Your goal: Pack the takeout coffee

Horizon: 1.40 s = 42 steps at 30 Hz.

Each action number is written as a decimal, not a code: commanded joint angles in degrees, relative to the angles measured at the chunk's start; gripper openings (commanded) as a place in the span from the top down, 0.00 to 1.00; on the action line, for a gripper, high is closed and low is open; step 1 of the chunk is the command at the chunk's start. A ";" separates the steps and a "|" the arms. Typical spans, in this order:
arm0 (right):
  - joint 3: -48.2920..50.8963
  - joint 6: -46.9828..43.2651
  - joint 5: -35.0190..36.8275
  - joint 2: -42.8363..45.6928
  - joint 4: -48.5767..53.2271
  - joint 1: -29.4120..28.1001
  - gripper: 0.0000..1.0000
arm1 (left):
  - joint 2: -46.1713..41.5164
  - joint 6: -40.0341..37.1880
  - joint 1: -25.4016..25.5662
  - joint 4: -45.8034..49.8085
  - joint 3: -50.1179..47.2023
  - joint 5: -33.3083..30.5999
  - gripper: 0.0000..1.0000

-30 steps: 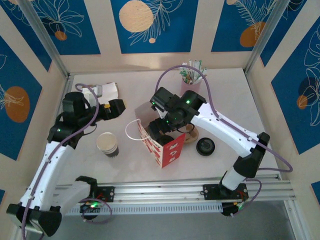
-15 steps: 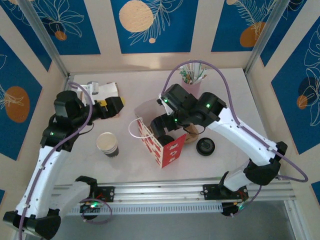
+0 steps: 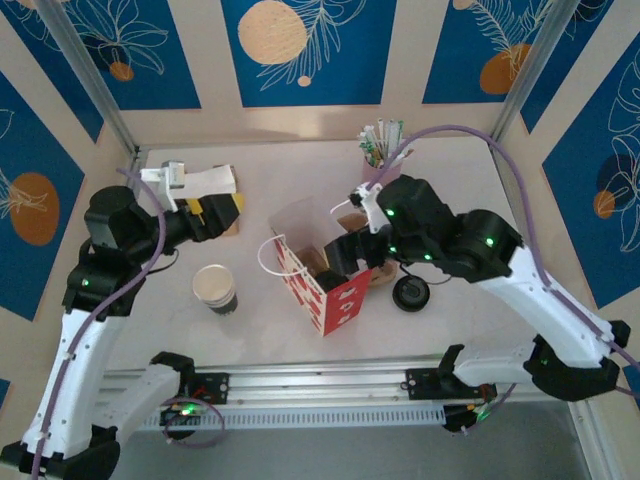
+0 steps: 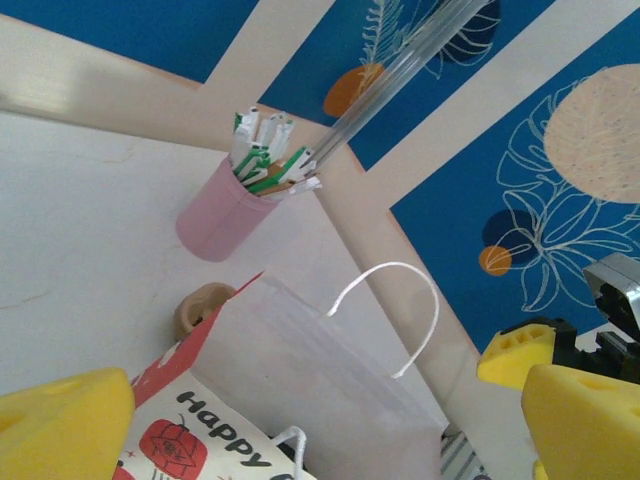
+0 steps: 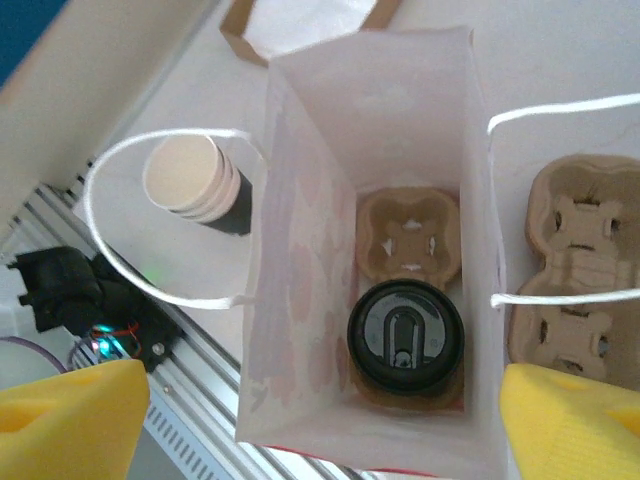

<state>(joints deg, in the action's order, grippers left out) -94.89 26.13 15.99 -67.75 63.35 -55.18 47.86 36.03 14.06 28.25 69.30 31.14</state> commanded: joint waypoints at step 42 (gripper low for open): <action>-8.46 -1.87 -21.32 -10.94 -5.07 48.05 0.20 | 27.90 -6.88 -0.21 4.88 17.23 -6.15 0.04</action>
<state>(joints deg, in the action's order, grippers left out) -101.41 25.12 -2.61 -75.26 60.29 -9.17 71.75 31.53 14.15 34.65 82.85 24.12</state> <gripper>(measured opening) 0.825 0.977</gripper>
